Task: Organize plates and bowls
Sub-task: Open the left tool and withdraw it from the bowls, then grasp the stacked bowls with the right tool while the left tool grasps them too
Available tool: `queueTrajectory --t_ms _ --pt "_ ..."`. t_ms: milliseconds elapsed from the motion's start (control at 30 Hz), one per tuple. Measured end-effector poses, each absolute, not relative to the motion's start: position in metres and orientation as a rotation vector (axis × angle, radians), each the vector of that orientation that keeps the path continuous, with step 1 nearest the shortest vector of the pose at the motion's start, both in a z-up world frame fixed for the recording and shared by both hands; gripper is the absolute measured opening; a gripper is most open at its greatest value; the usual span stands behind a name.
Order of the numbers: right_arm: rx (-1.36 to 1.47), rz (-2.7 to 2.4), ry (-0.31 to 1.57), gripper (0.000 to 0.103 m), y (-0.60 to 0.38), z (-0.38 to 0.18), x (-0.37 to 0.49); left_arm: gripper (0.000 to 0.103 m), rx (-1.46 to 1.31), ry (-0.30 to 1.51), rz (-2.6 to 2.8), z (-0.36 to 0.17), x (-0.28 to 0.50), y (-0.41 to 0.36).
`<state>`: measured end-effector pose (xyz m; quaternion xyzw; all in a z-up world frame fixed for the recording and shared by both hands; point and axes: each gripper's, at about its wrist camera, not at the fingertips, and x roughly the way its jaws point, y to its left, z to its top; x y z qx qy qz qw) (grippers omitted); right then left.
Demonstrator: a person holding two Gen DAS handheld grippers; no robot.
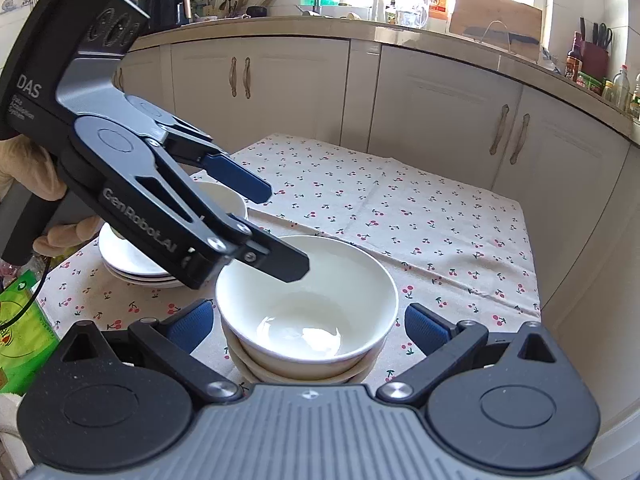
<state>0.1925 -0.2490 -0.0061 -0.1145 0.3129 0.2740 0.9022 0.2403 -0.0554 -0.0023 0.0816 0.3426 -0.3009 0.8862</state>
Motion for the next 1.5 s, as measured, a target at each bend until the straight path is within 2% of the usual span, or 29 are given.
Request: queueTrajectory --t_ms 567,1000,1500 --pt "-0.12 0.537 0.623 0.103 -0.292 -0.003 0.185 0.097 0.226 0.723 -0.662 -0.023 0.206 -0.034" --pt "-0.303 0.667 0.745 0.103 -0.286 -0.041 0.185 0.097 0.394 0.798 -0.801 -0.051 0.201 -0.058" --pt "-0.474 0.83 0.796 0.103 -0.267 -0.061 0.225 0.095 0.484 0.859 -0.887 -0.073 0.238 -0.073"
